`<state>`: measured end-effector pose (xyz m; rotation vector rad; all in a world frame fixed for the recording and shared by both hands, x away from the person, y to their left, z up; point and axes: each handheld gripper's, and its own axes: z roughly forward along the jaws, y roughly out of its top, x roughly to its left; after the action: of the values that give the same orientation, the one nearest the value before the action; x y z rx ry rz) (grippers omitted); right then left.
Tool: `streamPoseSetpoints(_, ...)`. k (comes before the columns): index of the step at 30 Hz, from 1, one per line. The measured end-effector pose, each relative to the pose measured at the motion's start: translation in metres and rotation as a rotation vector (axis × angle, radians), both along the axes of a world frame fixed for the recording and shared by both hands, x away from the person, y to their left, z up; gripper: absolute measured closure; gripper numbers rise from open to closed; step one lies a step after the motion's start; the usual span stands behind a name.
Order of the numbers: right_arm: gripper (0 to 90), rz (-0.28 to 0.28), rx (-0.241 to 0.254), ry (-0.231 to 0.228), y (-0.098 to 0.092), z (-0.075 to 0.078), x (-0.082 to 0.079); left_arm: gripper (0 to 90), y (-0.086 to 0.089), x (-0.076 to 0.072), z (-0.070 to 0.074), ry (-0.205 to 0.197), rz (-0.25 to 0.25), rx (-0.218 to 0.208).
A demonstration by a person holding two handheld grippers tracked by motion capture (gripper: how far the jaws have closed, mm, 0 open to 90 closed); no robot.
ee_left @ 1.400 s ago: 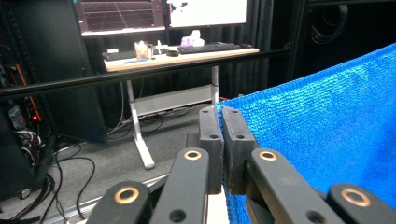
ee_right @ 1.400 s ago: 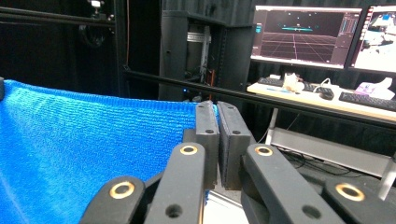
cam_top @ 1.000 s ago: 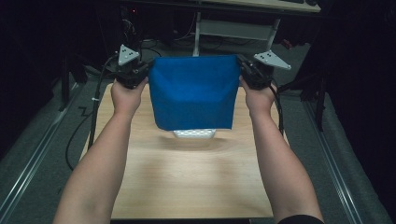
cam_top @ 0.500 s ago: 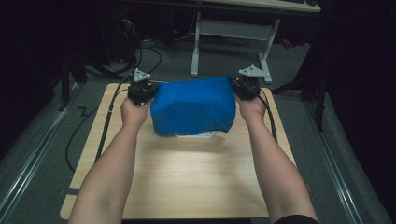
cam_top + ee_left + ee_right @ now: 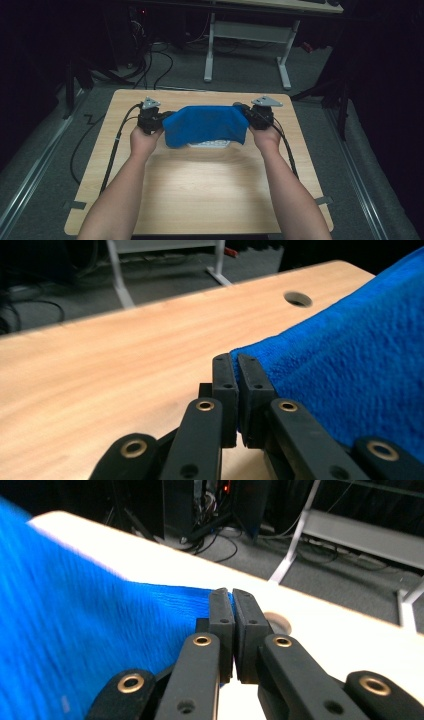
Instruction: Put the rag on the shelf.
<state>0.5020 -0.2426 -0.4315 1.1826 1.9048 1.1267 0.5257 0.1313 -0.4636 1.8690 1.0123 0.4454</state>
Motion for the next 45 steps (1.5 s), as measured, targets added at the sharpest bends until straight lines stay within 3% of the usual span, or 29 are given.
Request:
streamPoseSetpoints(2, 88.9, -0.003, 0.004, 0.012, 0.0, -0.007, -0.002, 87.4, -0.001, -0.001, -0.006, -0.001, -0.008, -0.012)
streamPoseSetpoints(7, 88.9, 0.001, 0.006, 0.049, -0.001, -0.026, -0.006, 87.3, -0.004, 0.001, -0.022, 0.043, -0.016, -0.048)
streamPoseSetpoints(12, 88.9, 0.0, 0.009, 0.063, -0.002, -0.034, -0.009, 87.2, -0.009, 0.003, -0.033, 0.068, -0.026, -0.063)
streamPoseSetpoints(25, 88.8, 0.007, -0.003, 0.094, 0.001, -0.055, -0.017, 87.0, -0.018, 0.003, -0.049, 0.101, -0.045, -0.085)
streamPoseSetpoints(34, 88.7, 0.005, -0.001, 0.095, 0.002, -0.058, -0.017, 85.6, -0.018, 0.004, -0.051, 0.118, -0.049, -0.098)
streamPoseSetpoints(38, 88.6, 0.003, 0.001, 0.1, 0.002, -0.06, -0.019, 81.3, -0.017, 0.003, -0.053, 0.125, -0.042, -0.104)
streamPoseSetpoints(41, 88.0, -0.001, 0.012, 0.095, 0.0, -0.061, -0.02, 72.3, -0.014, 0.002, -0.054, 0.136, -0.025, -0.106)
streamPoseSetpoints(45, 83.5, -0.015, 0.022, 0.111, -0.005, -0.064, -0.021, 60.7, -0.007, -0.002, -0.052, 0.109, 0.014, -0.099)
